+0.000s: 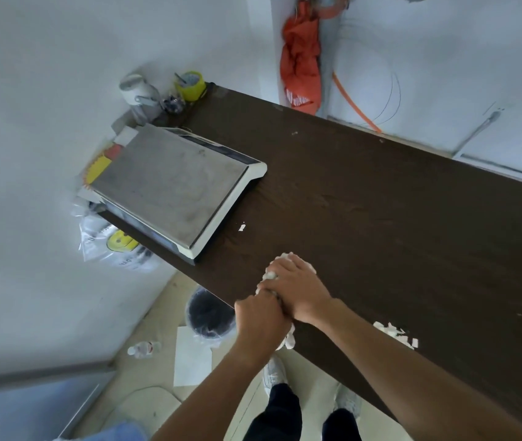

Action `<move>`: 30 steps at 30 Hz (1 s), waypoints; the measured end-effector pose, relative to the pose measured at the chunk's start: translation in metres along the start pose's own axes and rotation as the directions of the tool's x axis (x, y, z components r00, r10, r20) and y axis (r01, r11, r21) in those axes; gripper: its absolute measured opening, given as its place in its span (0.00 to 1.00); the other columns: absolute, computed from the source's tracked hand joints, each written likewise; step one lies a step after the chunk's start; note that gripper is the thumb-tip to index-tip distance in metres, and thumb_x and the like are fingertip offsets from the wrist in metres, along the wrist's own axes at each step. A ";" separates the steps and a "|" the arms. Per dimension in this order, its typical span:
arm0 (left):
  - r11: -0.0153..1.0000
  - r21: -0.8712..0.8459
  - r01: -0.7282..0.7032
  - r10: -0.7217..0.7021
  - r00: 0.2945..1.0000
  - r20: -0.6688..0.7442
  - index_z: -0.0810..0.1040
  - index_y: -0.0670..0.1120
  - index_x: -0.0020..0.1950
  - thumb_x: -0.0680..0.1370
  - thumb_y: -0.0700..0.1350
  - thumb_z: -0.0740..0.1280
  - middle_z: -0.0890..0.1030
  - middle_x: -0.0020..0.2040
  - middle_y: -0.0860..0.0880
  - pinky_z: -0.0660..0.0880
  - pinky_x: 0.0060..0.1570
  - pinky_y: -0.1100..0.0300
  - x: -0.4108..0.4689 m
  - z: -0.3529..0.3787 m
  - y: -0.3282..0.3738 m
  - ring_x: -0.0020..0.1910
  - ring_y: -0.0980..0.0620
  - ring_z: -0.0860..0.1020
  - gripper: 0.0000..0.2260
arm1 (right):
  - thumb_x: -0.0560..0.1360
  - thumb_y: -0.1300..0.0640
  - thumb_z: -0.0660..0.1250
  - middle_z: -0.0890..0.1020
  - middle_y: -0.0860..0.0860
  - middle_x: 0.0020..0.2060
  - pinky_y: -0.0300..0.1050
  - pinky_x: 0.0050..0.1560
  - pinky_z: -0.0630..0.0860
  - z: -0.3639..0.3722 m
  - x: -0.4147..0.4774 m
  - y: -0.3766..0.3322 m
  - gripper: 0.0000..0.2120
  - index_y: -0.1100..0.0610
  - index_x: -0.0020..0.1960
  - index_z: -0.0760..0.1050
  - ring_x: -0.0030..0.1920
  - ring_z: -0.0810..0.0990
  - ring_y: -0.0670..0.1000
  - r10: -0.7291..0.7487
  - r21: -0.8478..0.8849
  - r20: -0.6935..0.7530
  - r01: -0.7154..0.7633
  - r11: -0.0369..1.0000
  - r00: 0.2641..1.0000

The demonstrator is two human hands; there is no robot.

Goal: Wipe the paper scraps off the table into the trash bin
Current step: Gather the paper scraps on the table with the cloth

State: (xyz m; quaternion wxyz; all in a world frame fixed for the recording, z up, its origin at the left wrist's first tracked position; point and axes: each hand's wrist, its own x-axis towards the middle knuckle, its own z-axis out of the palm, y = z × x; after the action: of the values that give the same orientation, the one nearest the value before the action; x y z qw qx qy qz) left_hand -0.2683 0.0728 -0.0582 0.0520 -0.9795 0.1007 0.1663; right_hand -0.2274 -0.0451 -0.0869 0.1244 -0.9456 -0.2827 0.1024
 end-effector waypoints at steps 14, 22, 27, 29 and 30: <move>0.998 0.017 -0.054 0.055 0.996 -0.073 0.78 0.44 0.57 0.80 0.50 0.66 0.85 0.45 0.49 0.73 0.43 0.58 0.073 -0.034 -0.034 0.45 0.49 0.84 0.11 | 0.76 0.53 0.67 0.71 0.50 0.67 0.54 0.74 0.56 -0.032 0.060 0.034 0.24 0.40 0.70 0.70 0.71 0.66 0.55 0.172 -0.045 0.063 -0.169 0.985 0.983; 0.976 -0.038 -0.217 0.214 0.975 -0.065 0.78 0.46 0.55 0.81 0.47 0.63 0.83 0.45 0.50 0.71 0.41 0.58 0.042 -0.023 0.051 0.45 0.50 0.83 0.07 | 0.75 0.52 0.67 0.74 0.46 0.62 0.53 0.71 0.61 -0.035 -0.027 0.074 0.16 0.39 0.61 0.77 0.65 0.71 0.51 0.251 0.028 0.083 -0.254 0.967 0.964; 0.921 -0.029 -0.389 0.385 0.918 -0.095 0.76 0.43 0.61 0.82 0.46 0.58 0.83 0.49 0.47 0.68 0.38 0.58 0.027 -0.016 0.102 0.46 0.46 0.83 0.12 | 0.77 0.54 0.63 0.74 0.45 0.60 0.51 0.68 0.63 -0.043 -0.087 0.097 0.15 0.39 0.60 0.78 0.63 0.71 0.50 0.348 0.031 0.114 -0.353 0.935 0.931; 0.905 -0.070 -0.419 0.413 0.906 -0.090 0.74 0.42 0.64 0.83 0.49 0.57 0.84 0.50 0.45 0.71 0.41 0.56 0.021 -0.015 0.121 0.47 0.44 0.83 0.15 | 0.77 0.54 0.63 0.73 0.45 0.60 0.51 0.68 0.62 -0.046 -0.112 0.106 0.15 0.40 0.60 0.78 0.64 0.69 0.50 0.377 0.035 0.147 -0.386 0.922 0.914; 0.901 -0.090 -0.424 0.417 0.905 -0.085 0.73 0.41 0.65 0.84 0.51 0.57 0.84 0.51 0.43 0.73 0.44 0.54 0.018 -0.015 0.130 0.49 0.42 0.83 0.17 | 0.77 0.54 0.63 0.73 0.46 0.60 0.50 0.68 0.62 -0.048 -0.123 0.110 0.15 0.41 0.60 0.78 0.64 0.69 0.51 0.387 0.032 0.159 -0.397 0.917 0.908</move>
State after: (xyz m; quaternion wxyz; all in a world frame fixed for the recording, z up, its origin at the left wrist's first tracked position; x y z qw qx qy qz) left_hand -0.2751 -0.0586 -0.0591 -0.0406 -0.9408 0.3023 0.1476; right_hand -0.2594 -0.2113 -0.0583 0.1098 -0.9682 -0.0923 0.2048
